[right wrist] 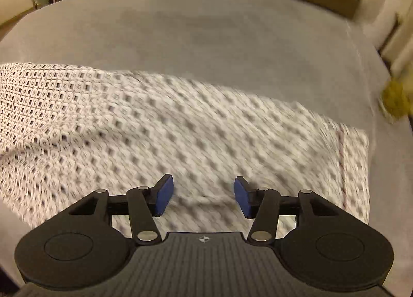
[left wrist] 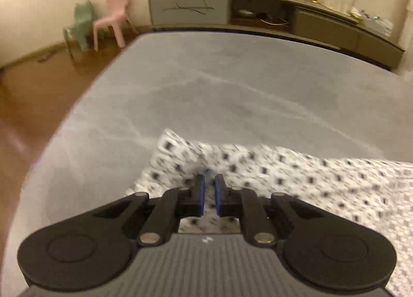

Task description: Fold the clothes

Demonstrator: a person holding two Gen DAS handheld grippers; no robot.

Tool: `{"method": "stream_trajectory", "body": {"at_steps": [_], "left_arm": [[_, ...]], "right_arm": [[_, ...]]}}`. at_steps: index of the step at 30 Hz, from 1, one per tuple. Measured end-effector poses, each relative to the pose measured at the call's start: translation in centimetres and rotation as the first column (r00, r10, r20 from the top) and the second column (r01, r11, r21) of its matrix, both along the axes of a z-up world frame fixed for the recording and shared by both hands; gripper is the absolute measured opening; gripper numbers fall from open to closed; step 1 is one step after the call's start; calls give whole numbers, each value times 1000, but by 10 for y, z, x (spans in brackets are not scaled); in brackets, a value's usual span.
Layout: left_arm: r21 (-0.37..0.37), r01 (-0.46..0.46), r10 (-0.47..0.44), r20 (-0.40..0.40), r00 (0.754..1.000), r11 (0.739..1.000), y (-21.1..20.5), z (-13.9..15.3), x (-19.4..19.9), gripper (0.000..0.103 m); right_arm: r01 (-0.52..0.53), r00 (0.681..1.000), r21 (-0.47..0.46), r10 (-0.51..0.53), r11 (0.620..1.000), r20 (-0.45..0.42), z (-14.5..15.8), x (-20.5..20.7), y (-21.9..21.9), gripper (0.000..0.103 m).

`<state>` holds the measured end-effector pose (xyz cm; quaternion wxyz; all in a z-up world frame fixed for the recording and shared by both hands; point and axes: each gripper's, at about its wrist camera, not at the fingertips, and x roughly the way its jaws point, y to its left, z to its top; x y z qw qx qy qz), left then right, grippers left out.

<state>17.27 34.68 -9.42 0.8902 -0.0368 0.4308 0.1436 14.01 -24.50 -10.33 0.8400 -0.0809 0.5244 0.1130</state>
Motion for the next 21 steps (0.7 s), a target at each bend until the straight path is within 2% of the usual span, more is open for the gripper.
{"method": "stream_trajectory", "body": {"at_steps": [4, 8, 10, 12, 14, 17, 18, 21], "left_arm": [[42, -25, 25, -4, 1000, 999, 13, 1, 17, 7], [56, -46, 48, -38, 998, 997, 18, 10, 38, 4], [64, -54, 56, -37, 998, 997, 12, 16, 39, 4], [76, -35, 34, 10, 999, 996, -3, 28, 26, 8], [61, 44, -46, 26, 999, 997, -23, 31, 13, 13], [81, 136, -136, -11, 991, 987, -50, 22, 5, 13], [99, 147, -145, -29, 989, 984, -55, 16, 5, 13], [128, 111, -106, -43, 993, 985, -46, 10, 14, 13]], "right_arm": [[68, 998, 19, -68, 997, -14, -4, -14, -59, 57], [127, 992, 1, -127, 992, -10, -7, -25, -91, 57], [122, 993, -33, -121, 992, 13, -3, -27, -84, 56], [110, 993, -72, -107, 991, 41, 2, -28, -73, 56], [82, 994, -88, -75, 993, 74, 8, -28, -58, 55], [9, 989, -70, 2, 998, 151, 11, -14, -23, 57], [16, 985, -74, -3, 997, 173, 10, -4, -17, 56], [154, 971, -36, -145, 987, 188, -7, 38, -35, 54]]}}
